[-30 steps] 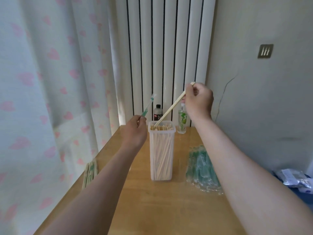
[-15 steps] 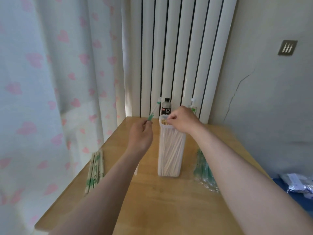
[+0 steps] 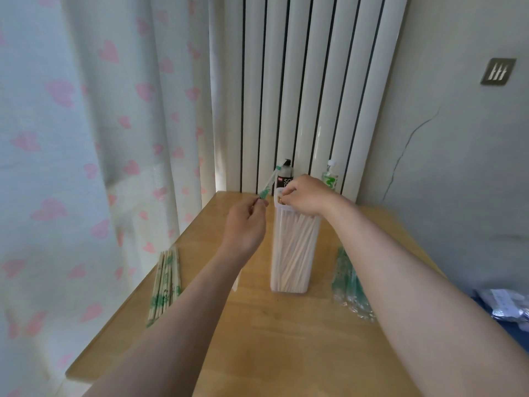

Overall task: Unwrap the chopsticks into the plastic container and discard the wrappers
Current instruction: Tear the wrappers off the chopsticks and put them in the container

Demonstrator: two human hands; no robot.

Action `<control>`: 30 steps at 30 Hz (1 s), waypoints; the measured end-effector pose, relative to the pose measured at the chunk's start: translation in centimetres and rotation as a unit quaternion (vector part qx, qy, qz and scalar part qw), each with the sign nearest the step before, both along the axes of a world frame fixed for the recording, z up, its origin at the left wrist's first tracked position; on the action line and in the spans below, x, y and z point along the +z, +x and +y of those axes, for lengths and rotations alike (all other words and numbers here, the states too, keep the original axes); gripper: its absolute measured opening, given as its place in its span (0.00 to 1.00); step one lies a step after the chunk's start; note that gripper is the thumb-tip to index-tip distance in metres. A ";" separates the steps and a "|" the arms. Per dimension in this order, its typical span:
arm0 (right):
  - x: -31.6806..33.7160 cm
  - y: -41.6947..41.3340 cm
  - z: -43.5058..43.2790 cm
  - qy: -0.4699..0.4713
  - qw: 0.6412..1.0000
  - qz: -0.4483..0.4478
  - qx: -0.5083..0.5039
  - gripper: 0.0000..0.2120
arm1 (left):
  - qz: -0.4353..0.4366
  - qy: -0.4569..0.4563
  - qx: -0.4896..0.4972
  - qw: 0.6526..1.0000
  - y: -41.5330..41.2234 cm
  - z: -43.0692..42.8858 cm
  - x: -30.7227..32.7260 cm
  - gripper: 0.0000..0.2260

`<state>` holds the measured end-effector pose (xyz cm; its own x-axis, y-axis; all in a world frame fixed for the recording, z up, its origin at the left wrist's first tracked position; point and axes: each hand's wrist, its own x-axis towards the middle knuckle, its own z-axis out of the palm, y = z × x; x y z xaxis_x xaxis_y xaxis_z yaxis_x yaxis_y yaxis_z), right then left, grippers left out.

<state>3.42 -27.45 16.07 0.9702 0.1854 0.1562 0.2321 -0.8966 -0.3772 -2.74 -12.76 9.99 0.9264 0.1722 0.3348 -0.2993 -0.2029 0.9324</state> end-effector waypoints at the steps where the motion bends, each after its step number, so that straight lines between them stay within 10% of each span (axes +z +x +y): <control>1: -0.1 -0.1 -0.3 0.026 0.999 -0.023 -0.003 0.16 | 0.001 -0.002 -0.009 1.000 -0.3 -0.2 0.3 0.13; 11: -1.7 -3.4 -9.9 0.305 0.918 -0.214 -0.135 0.14 | 0.049 0.039 -0.179 0.982 -1.8 -8.2 -0.5 0.07; 30: -22.4 -5.8 -25.8 0.170 0.914 -0.055 -0.364 0.05 | 0.161 0.205 -0.019 0.965 10.9 -21.4 -7.1 0.08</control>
<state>-2.35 -53.21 -6.37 0.7919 -0.5807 0.1891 -0.3264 -0.6641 -0.6726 8.15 -34.13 2.87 0.9968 0.0509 0.0622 -0.0223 -0.5688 0.8222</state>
